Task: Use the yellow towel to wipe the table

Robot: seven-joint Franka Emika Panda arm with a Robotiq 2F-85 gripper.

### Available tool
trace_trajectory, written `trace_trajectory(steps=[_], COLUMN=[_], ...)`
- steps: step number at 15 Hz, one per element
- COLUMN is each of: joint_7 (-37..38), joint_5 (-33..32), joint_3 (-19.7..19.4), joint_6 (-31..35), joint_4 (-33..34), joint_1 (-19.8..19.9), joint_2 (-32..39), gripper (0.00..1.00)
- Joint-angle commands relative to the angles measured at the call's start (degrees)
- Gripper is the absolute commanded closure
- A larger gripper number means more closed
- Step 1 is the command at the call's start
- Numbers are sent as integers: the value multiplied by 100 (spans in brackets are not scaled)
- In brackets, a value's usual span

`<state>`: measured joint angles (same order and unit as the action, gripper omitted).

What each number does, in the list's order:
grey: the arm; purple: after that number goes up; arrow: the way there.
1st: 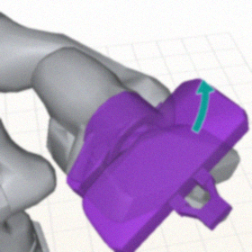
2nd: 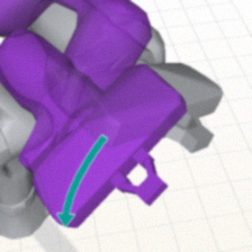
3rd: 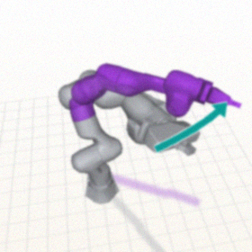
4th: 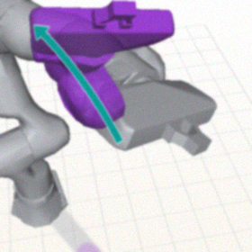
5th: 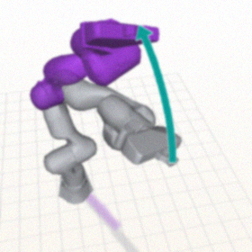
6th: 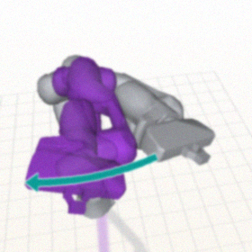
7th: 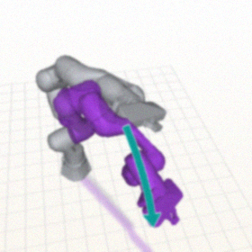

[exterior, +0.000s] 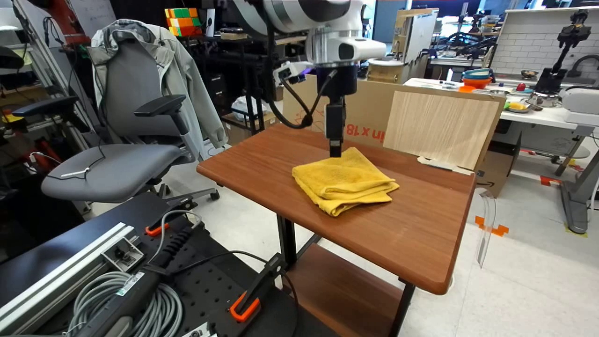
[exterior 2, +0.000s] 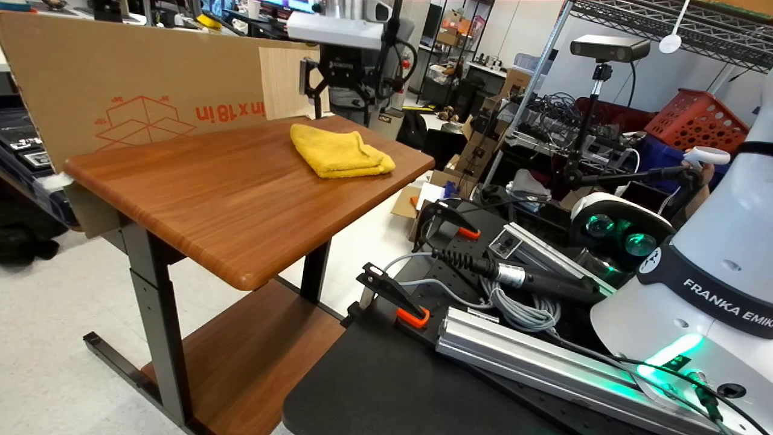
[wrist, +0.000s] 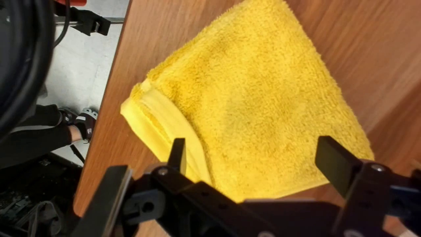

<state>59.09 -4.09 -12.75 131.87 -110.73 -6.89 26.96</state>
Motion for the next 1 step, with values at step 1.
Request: trace_trajectory(steps=[1], joint_7=[11], joint_5=[-75], joint_3=[133], joint_6=[-35], joint_4=[-96], joint_1=[136], joint_2=[-210], gripper=[0])
